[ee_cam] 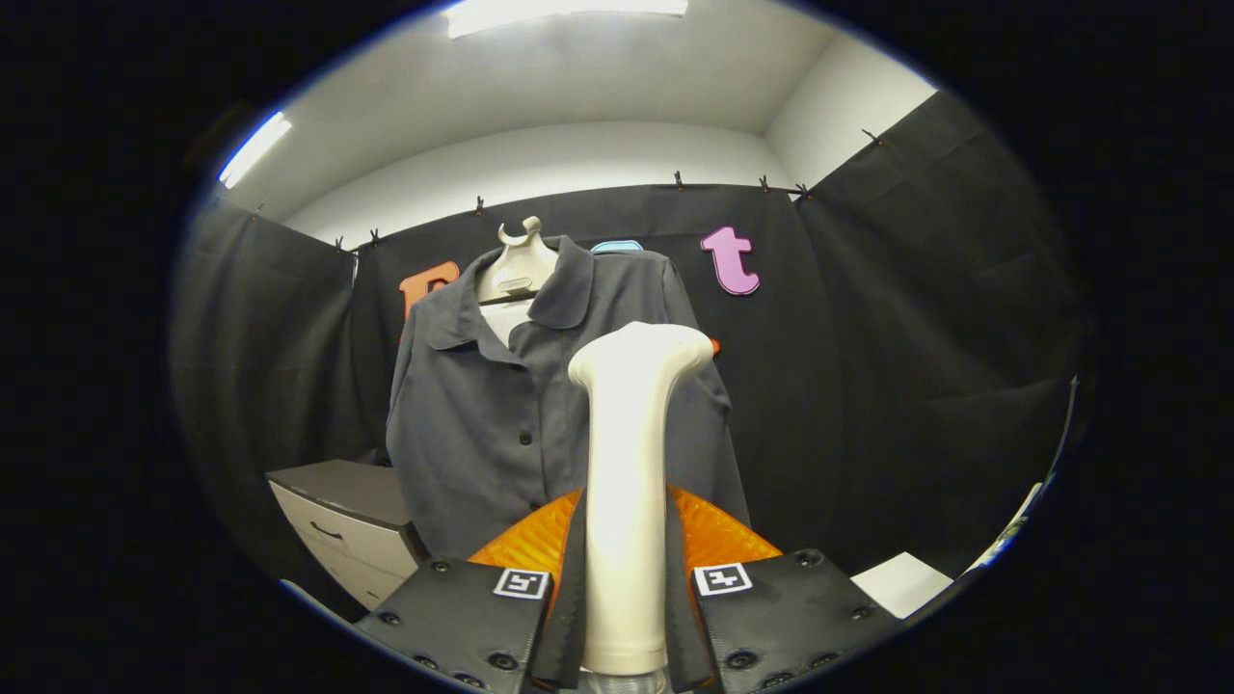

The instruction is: Iron the clothes twice with a garment steamer, once on the left side and once on the right side.

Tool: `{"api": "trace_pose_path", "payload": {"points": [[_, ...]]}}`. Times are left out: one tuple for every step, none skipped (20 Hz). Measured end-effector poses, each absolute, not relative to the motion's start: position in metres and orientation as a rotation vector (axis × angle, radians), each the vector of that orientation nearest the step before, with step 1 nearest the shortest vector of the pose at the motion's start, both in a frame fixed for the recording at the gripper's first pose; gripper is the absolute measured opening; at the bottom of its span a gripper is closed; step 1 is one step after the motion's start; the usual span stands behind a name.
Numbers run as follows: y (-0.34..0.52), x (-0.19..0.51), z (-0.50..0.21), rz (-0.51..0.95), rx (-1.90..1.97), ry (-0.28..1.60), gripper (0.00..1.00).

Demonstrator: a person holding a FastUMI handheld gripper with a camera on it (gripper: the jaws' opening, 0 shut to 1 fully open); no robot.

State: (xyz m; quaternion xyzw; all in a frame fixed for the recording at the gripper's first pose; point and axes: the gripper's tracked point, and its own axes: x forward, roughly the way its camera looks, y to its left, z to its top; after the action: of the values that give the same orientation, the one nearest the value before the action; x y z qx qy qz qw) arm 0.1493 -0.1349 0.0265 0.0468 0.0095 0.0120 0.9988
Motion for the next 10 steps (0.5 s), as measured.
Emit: {"api": "trace_pose_path", "payload": {"points": [[-0.136,0.156,0.025,0.027,0.093,0.022,0.41],[-0.136,0.164,0.025,0.032,0.094,0.026,0.41],[-0.134,0.17,0.025,0.038,0.098,0.028,0.41],[-0.131,0.175,0.024,0.046,0.098,0.028,0.41],[-0.129,0.179,0.025,0.053,0.096,0.027,0.41],[-0.126,0.184,0.024,0.059,0.093,0.025,0.4],[-0.123,0.188,0.022,0.062,0.091,0.026,0.41],[-0.121,0.192,0.019,0.066,0.09,0.032,0.41],[-0.119,0.195,0.016,0.069,0.092,0.038,0.41],[-0.119,0.199,0.012,0.072,0.095,0.045,0.41]]}}
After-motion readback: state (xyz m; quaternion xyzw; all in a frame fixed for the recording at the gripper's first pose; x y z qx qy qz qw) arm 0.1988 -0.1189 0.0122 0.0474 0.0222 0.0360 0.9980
